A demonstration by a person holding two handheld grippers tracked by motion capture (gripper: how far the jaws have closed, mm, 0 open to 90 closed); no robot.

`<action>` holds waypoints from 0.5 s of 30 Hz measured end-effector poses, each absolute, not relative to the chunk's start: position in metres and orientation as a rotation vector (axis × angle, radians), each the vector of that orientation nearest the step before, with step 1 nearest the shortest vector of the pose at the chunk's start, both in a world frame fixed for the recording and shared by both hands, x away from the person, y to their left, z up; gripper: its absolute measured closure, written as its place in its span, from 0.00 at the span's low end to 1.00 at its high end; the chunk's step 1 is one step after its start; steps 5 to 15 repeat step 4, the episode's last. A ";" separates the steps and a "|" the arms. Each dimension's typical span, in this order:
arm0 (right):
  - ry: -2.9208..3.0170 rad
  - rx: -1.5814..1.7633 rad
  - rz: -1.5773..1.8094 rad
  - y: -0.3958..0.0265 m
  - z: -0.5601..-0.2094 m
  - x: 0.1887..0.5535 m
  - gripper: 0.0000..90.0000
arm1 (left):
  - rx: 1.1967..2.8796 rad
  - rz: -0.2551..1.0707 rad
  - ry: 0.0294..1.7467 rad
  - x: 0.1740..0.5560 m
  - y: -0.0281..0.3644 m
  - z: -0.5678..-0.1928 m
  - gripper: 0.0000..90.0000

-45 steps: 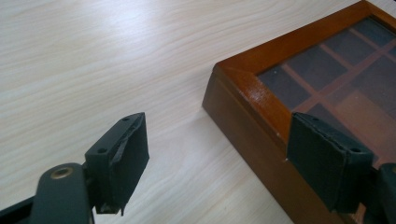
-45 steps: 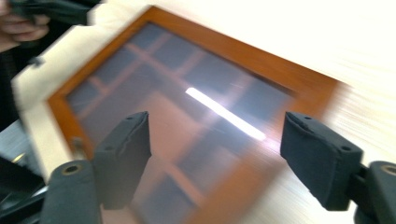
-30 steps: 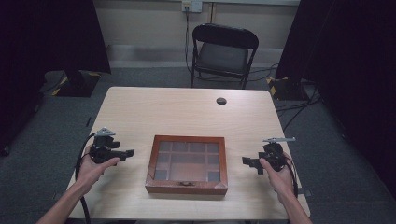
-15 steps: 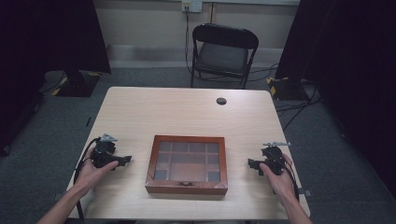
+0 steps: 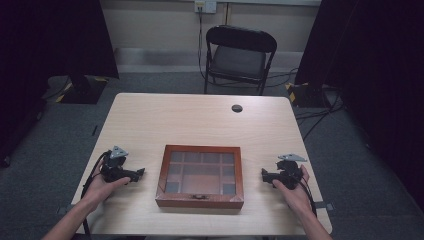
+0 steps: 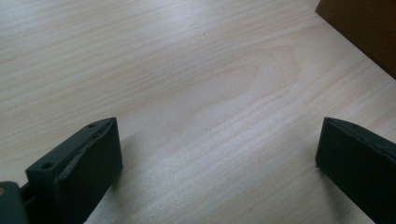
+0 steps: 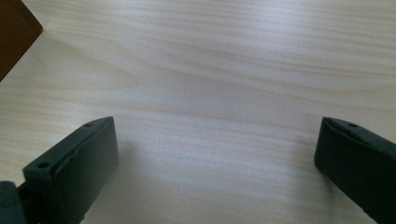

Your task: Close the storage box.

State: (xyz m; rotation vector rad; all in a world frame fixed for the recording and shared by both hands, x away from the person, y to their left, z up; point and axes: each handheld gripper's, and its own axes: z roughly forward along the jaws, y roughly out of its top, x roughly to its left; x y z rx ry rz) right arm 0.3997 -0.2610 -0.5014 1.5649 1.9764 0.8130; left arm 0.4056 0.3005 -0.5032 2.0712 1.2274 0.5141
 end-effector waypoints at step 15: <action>1.973 1.566 0.812 -0.261 -0.501 0.399 0.00 | 2.059 0.519 1.251 0.405 0.299 -0.503 0.00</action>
